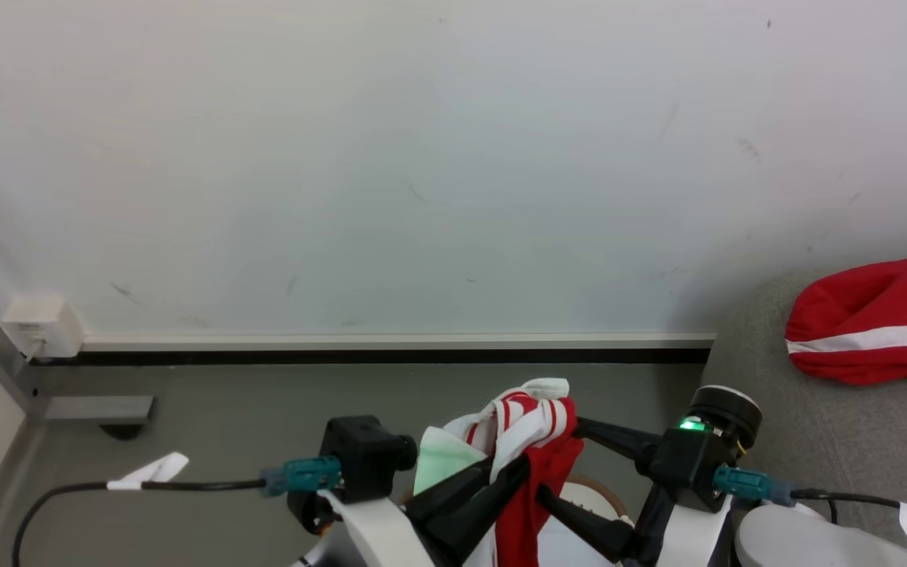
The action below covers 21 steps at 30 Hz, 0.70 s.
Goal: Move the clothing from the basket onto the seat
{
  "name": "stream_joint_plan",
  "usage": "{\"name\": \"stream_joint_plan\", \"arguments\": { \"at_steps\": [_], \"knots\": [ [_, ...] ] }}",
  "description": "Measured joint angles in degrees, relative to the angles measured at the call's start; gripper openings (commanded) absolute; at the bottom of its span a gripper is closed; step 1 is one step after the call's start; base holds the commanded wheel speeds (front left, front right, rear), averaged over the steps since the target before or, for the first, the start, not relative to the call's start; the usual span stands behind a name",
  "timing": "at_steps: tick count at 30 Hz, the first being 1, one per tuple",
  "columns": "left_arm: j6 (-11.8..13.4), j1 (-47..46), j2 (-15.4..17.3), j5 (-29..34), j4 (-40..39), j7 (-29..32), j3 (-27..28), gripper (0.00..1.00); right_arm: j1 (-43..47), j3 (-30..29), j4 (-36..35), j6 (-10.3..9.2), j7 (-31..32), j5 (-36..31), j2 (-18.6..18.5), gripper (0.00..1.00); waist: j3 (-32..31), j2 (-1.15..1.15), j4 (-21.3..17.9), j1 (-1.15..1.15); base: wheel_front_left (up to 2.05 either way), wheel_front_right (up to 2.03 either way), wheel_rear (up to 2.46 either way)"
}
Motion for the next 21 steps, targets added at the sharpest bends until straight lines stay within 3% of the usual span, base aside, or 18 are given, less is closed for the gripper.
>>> {"name": "stream_joint_plan", "arguments": {
  "at_steps": [1,2,3,4,10,11,12,14,15,16,21],
  "knots": [
    [-0.1,0.0,0.0,-0.1,0.0,0.0,-0.2,0.00,-0.3,0.3,0.0,0.00,-0.4,0.5,0.1,0.76,0.1,0.00,0.0,0.00,0.00,0.00,0.00],
    [-0.1,-0.1,0.0,-0.1,0.1,0.0,-0.3,0.00,-0.4,0.5,0.0,-0.01,-0.6,1.0,0.2,0.35,0.1,0.00,0.0,0.00,0.00,0.00,0.00],
    [-0.2,-0.1,0.0,-0.3,0.2,0.0,-0.5,0.00,-0.4,0.8,-0.1,-0.01,-0.9,1.3,0.3,0.04,0.1,0.00,0.0,0.00,0.00,0.00,0.00],
    [-0.2,-0.2,0.1,-0.3,0.3,-0.1,-0.7,0.00,-0.4,1.0,-0.1,-0.01,-1.1,1.8,0.3,0.00,0.2,0.00,0.0,0.00,0.00,0.00,0.00],
    [0.0,-0.5,0.4,0.5,1.6,-1.1,-0.6,0.00,-0.5,1.2,0.1,0.00,-1.5,3.8,0.3,0.00,0.3,0.00,-0.3,0.00,0.00,0.00,0.00],
    [0.2,-0.5,0.5,0.8,1.9,-1.5,-0.5,0.09,-0.4,1.2,0.2,-0.01,-1.6,3.8,0.2,0.00,0.4,0.00,-0.4,0.00,0.00,0.00,0.00],
    [0.4,-0.5,0.5,1.2,2.1,-1.8,-0.5,0.38,-0.4,1.2,0.3,0.00,-1.6,3.8,0.2,0.00,0.4,0.00,-0.5,0.00,0.00,0.00,0.00],
    [0.9,-0.6,0.6,1.7,2.6,-2.3,-0.4,0.58,-0.3,1.3,0.6,0.00,-1.7,3.9,0.1,0.00,0.5,0.00,-0.8,0.00,0.00,0.00,0.00],
    [1.0,-0.6,0.7,2.1,2.9,-2.6,-0.4,0.90,-0.3,1.3,0.8,0.00,-1.9,4.0,0.0,0.00,0.5,0.00,-0.9,0.00,0.00,0.00,0.00],
    [1.2,-0.6,0.7,2.4,3.1,-3.0,-0.3,1.00,-0.3,1.3,1.1,0.00,-2.0,4.1,-0.2,0.00,0.5,0.00,-1.1,0.00,0.00,0.00,0.00],
    [2.4,-0.7,0.5,3.7,4.0,-4.1,0.1,1.00,-0.7,1.3,2.3,0.00,-2.9,5.2,-0.8,0.00,0.8,0.00,-2.7,0.00,0.00,0.00,0.00]
  ]
}}
